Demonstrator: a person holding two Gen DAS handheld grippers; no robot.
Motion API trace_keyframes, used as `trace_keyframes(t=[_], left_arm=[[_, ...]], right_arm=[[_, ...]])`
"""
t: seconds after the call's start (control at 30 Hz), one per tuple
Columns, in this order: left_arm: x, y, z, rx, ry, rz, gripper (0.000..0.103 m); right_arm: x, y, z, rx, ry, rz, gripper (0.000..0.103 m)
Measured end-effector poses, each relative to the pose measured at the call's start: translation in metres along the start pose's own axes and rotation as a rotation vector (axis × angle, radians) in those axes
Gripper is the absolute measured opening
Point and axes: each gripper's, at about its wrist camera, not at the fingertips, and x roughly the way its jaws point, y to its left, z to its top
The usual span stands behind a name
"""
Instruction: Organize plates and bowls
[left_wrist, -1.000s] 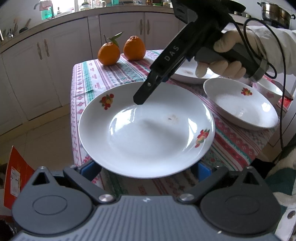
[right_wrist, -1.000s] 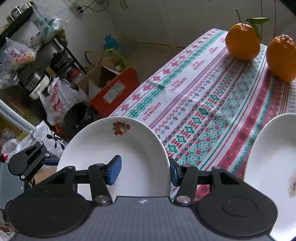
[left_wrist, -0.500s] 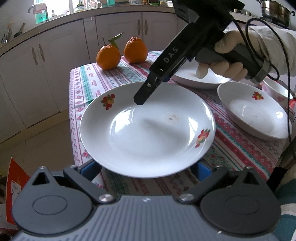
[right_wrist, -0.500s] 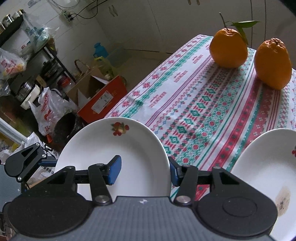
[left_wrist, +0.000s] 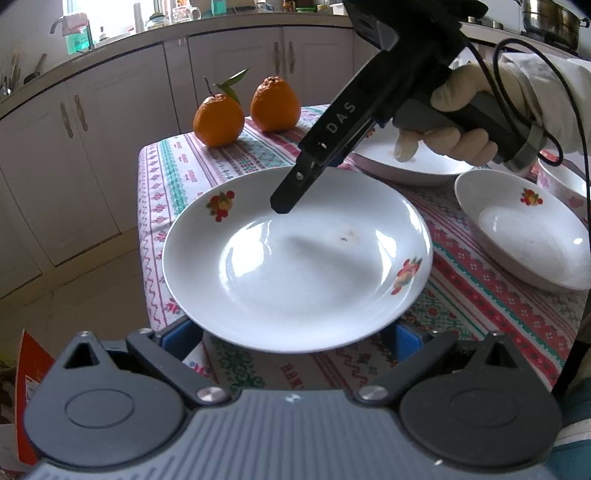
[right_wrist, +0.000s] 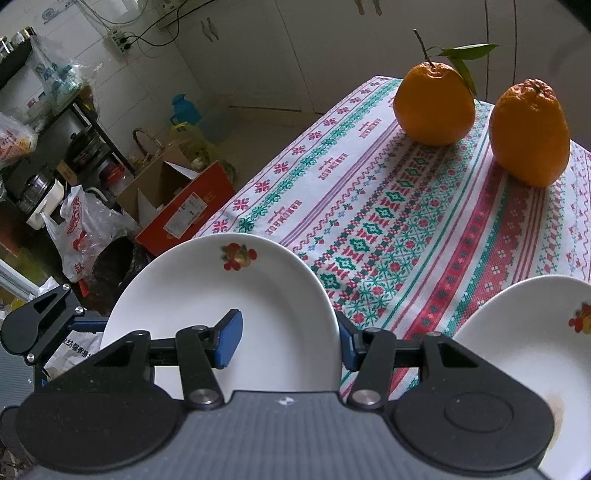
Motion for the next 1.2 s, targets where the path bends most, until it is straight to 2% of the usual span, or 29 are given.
trace_keyframes(t=[0.77,1.0,1.1,1.2], left_arm=[[0.001,-0.001,0.000,-0.003,-0.008,0.005,0.101],[-0.001,-0.002,-0.002,-0.005,-0.008,0.020,0.102],[-0.012,-0.003,-0.004,-0.027,-0.007,0.038,0.102],[-0.034,-0.007,-0.010,-0.060,-0.021,0.073,0.102]], right_arm=[[0.001,0.003,-0.003,-0.017,0.000,-0.018,0.062],[-0.002,0.014,-0.003,-0.054,-0.012,-0.018,0.084],[-0.018,0.024,-0.008,-0.088,-0.046,-0.048,0.095],[-0.048,0.037,-0.019,-0.128,-0.106,-0.078,0.099]])
